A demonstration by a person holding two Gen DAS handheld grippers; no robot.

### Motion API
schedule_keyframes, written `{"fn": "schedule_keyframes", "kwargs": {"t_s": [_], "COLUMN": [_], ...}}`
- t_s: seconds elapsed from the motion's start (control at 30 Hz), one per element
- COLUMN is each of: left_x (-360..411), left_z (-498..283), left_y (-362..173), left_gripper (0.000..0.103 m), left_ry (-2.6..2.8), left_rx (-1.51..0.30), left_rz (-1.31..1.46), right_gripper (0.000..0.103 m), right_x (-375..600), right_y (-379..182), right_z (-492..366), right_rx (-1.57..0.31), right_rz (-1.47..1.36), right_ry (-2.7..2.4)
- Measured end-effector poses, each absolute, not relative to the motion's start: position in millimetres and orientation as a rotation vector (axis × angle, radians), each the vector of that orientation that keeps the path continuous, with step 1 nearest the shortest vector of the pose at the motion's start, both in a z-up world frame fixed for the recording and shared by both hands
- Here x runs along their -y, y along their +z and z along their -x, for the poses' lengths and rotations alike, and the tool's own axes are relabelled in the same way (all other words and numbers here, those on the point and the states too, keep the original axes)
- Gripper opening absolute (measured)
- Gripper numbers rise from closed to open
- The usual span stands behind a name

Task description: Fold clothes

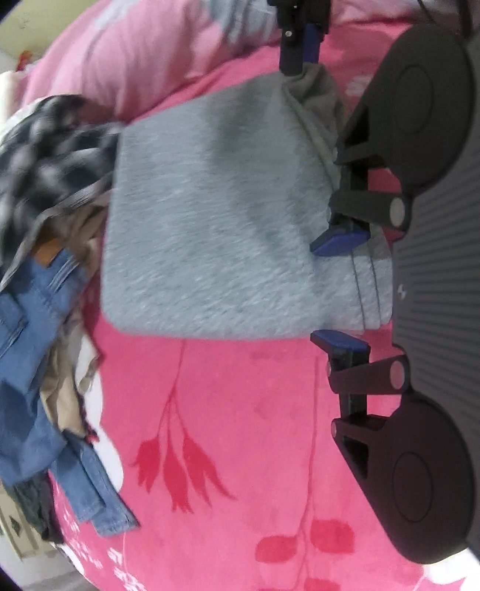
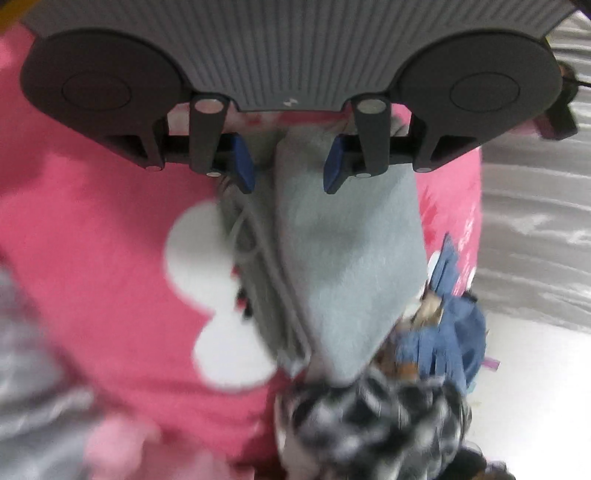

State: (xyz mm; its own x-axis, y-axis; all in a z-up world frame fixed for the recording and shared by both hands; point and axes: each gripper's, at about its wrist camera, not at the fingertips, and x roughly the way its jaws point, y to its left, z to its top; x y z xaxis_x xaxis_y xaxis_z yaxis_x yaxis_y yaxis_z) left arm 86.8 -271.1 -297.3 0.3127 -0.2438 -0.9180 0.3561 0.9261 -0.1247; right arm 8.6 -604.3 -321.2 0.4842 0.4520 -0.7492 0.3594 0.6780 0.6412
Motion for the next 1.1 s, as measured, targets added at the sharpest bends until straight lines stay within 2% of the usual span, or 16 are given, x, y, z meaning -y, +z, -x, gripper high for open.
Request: {"fn": "schedule_keyframes", "kwargs": {"t_s": [0.07, 0.1, 0.13, 0.2, 0.33, 0.53, 0.67, 0.87, 0.97, 1.07, 1.1], "left_x": [278.0, 280.5, 281.9, 282.0, 281.5, 292.4, 281.4, 259.5, 275.6, 292.7, 295.5], "left_z": [-77.6, -74.5, -72.3, -69.9, -67.4, -58.9, -53.5, -61.9, -75.6, -82.7, -80.7], "left_y": [-303.7, -305.2, -304.9, -304.1, -303.1, -307.3, -297.3, -257.2, -258.0, -278.3, -287.3], "left_gripper": [0.046, 0.046, 0.046, 0.046, 0.046, 0.046, 0.044, 0.041, 0.041, 0.041, 0.04], "left_ry": [-0.405, -0.411, -0.416, -0.429, -0.451, -0.494, -0.492, -0.443, -0.478, -0.51, -0.503], "left_rx": [-1.165, -1.156, -1.149, -1.147, -1.148, -1.116, -1.119, -1.006, -0.977, -1.042, -1.053], "left_rz": [-0.193, -0.224, -0.243, -0.264, -0.288, -0.378, -0.35, -0.26, -0.286, -0.306, -0.313], "right_gripper": [0.04, 0.031, 0.014, 0.012, 0.011, 0.012, 0.015, 0.015, 0.015, 0.015, 0.016], "right_x": [592.6, 588.4, 584.7, 576.7, 558.0, 533.5, 526.2, 548.8, 536.5, 513.5, 515.3], "right_y": [-327.5, -328.1, -324.1, -311.5, -278.4, -321.5, -315.0, -264.3, -232.5, -238.6, -258.1], "right_z": [-13.1, -15.3, -16.2, -17.2, -16.4, -14.9, -8.0, 8.0, -13.3, -46.5, -50.2], "right_rx": [-1.144, -1.154, -1.153, -1.14, -1.083, -1.15, -1.144, -1.045, -0.839, -0.733, -0.778], "right_rz": [-0.838, -0.813, -0.783, -0.691, -0.428, -0.094, 0.015, 0.065, 0.057, 0.1, 0.1], "right_ry": [0.078, 0.084, 0.097, 0.123, 0.186, 0.188, 0.159, 0.022, 0.097, 0.198, 0.191]}}
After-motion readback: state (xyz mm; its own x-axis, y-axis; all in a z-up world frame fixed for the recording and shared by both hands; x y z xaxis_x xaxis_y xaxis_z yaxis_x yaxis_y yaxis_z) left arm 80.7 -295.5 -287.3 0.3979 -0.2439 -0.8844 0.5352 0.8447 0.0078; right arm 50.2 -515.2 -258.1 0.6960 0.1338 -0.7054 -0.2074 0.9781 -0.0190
